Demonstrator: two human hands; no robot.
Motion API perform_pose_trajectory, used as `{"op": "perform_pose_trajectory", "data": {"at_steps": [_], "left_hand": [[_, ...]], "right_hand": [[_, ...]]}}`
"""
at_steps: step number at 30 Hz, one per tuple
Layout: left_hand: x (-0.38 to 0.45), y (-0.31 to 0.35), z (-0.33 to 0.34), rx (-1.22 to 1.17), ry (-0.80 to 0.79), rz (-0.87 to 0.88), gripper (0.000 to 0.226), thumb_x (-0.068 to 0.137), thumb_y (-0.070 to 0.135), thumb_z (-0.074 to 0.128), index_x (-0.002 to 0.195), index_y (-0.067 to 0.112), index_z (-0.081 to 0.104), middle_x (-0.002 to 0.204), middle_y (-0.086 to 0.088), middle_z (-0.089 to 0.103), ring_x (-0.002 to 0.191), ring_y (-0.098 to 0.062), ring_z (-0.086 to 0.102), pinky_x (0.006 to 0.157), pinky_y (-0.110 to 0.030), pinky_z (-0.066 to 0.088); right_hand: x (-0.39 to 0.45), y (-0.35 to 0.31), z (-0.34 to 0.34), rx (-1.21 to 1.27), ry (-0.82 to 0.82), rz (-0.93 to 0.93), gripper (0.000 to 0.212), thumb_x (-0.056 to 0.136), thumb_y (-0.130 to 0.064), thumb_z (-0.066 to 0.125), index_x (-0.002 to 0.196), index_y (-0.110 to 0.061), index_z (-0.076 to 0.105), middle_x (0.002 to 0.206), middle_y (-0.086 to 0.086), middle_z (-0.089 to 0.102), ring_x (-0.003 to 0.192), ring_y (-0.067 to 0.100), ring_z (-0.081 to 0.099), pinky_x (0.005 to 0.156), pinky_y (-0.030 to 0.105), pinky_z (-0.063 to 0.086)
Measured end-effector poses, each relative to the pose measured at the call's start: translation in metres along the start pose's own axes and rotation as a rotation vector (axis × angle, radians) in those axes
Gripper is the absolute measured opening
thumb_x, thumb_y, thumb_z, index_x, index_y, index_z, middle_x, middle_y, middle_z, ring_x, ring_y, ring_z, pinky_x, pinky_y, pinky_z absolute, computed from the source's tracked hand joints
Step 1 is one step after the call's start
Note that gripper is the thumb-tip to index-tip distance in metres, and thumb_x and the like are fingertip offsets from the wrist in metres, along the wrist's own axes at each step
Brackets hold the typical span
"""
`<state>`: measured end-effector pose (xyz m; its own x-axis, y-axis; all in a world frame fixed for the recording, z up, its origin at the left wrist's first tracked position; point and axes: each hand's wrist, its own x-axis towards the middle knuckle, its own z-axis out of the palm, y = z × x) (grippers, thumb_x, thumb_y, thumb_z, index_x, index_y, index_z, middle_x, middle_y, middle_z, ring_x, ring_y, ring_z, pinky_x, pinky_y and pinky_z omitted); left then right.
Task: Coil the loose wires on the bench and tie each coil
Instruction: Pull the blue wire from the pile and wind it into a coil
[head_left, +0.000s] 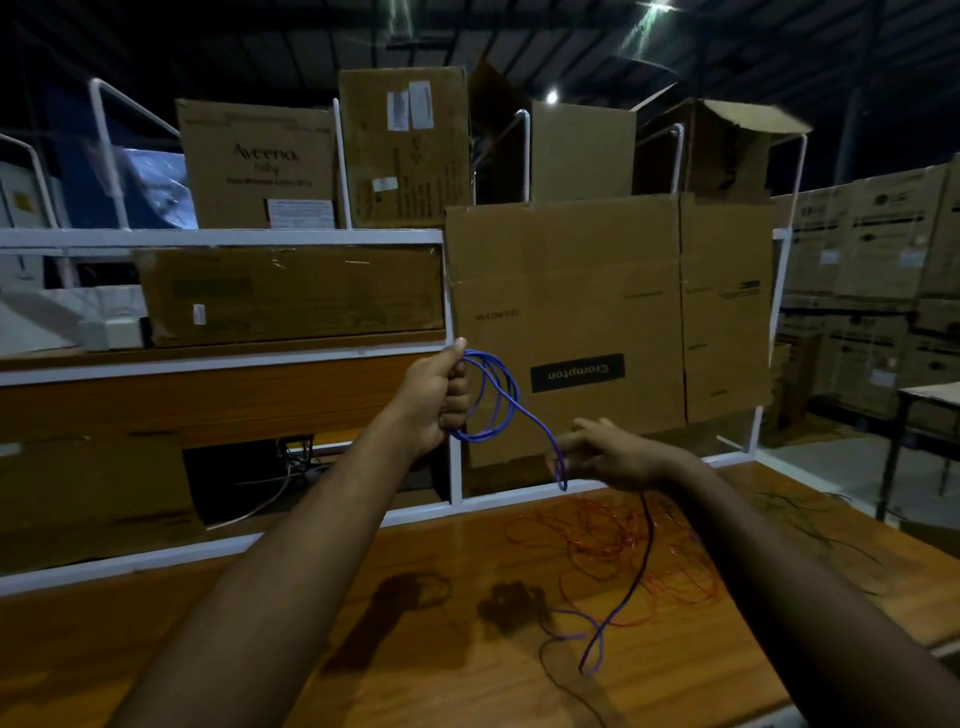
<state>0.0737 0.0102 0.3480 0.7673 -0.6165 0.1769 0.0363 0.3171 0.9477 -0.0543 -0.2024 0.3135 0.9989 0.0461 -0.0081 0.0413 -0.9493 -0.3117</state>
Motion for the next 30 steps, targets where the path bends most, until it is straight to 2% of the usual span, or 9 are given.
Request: {"op": "perform_pose_trajectory", "data": {"at_steps": [3,8,12,14,20,23,25,27,30], "left_hand": [[0.004,-0.004,0.004,-0.023,0.104,0.037,0.045,0.105,0.04,0.04,0.064,0.023,0.033,0.046,0.008,0.021,0.034,-0.007,0.016,0.033,-0.016,0.016],[0.009,-0.013,0.003,0.065,0.252,0.097,0.045,0.105,0.041,0.042,0.065,0.022,0.035,0.048,0.007,0.023,0.039,-0.01,0.017,0.038,-0.02,0.017],[0.008,-0.014,-0.005,0.043,0.318,0.082,0.04,0.105,0.04,0.042,0.07,0.022,0.038,0.051,0.007,0.025,0.04,-0.01,0.019,0.038,-0.02,0.016],[0.006,-0.014,-0.008,0.04,0.298,0.057,0.038,0.105,0.04,0.042,0.071,0.021,0.039,0.054,0.005,0.025,0.042,-0.011,0.019,0.039,-0.022,0.017],[-0.001,-0.017,-0.011,-0.059,0.156,-0.074,0.044,0.104,0.046,0.041,0.067,0.021,0.039,0.05,0.007,0.025,0.037,-0.008,0.02,0.035,-0.021,0.015],[-0.006,-0.018,-0.01,-0.112,0.036,-0.158,0.048,0.103,0.049,0.04,0.063,0.022,0.037,0.05,0.006,0.022,0.036,-0.007,0.019,0.036,-0.02,0.012],[-0.007,-0.017,-0.006,-0.157,-0.035,-0.18,0.049,0.103,0.051,0.038,0.063,0.022,0.037,0.049,0.007,0.022,0.035,-0.007,0.02,0.034,-0.019,0.014],[-0.009,-0.013,0.0,-0.215,-0.116,-0.194,0.05,0.103,0.052,0.034,0.064,0.021,0.036,0.048,0.006,0.022,0.034,-0.007,0.021,0.033,-0.018,0.015],[-0.01,-0.009,0.008,-0.303,-0.208,-0.201,0.051,0.104,0.049,0.032,0.063,0.02,0.036,0.047,0.006,0.024,0.034,-0.007,0.022,0.033,-0.018,0.015]], "right_hand": [[-0.006,-0.021,0.004,0.136,-0.085,-0.165,0.024,0.094,-0.033,0.052,0.086,-0.053,0.064,0.121,-0.009,0.047,0.125,0.019,0.037,0.117,0.057,0.015],[-0.033,-0.06,-0.006,0.496,-0.109,-0.371,0.026,0.091,-0.032,0.045,0.091,-0.026,0.07,0.146,-0.005,0.047,0.13,-0.011,0.035,0.108,0.022,0.028],[-0.051,-0.054,-0.017,1.013,-0.09,-0.488,0.052,0.096,-0.042,0.03,0.084,-0.013,0.072,0.142,0.011,0.056,0.128,0.025,0.052,0.104,0.039,0.037],[-0.052,-0.045,-0.023,1.099,0.008,-0.496,0.045,0.096,-0.044,0.035,0.084,-0.017,0.069,0.136,0.011,0.061,0.125,0.028,0.052,0.106,0.045,0.03],[-0.027,-0.018,-0.03,0.678,0.421,-0.16,0.037,0.108,-0.024,0.036,0.098,-0.007,0.067,0.102,0.004,0.075,0.107,0.016,0.067,0.109,0.046,0.041],[-0.012,-0.01,-0.024,0.538,0.712,0.083,0.037,0.107,-0.027,0.035,0.084,-0.019,0.063,0.076,0.0,0.073,0.08,0.012,0.069,0.085,0.04,0.051],[-0.004,-0.008,-0.015,0.426,0.876,0.228,0.034,0.107,-0.027,0.037,0.084,-0.021,0.062,0.081,0.0,0.07,0.07,0.012,0.066,0.068,0.033,0.049],[0.005,-0.005,-0.003,0.374,0.857,0.343,0.03,0.106,-0.03,0.039,0.092,-0.022,0.064,0.092,0.003,0.069,0.071,0.019,0.066,0.067,0.041,0.056],[0.014,-0.005,0.014,0.328,0.534,0.5,0.029,0.105,-0.034,0.043,0.101,-0.017,0.066,0.092,0.006,0.066,0.064,0.02,0.061,0.06,0.04,0.058]]}}
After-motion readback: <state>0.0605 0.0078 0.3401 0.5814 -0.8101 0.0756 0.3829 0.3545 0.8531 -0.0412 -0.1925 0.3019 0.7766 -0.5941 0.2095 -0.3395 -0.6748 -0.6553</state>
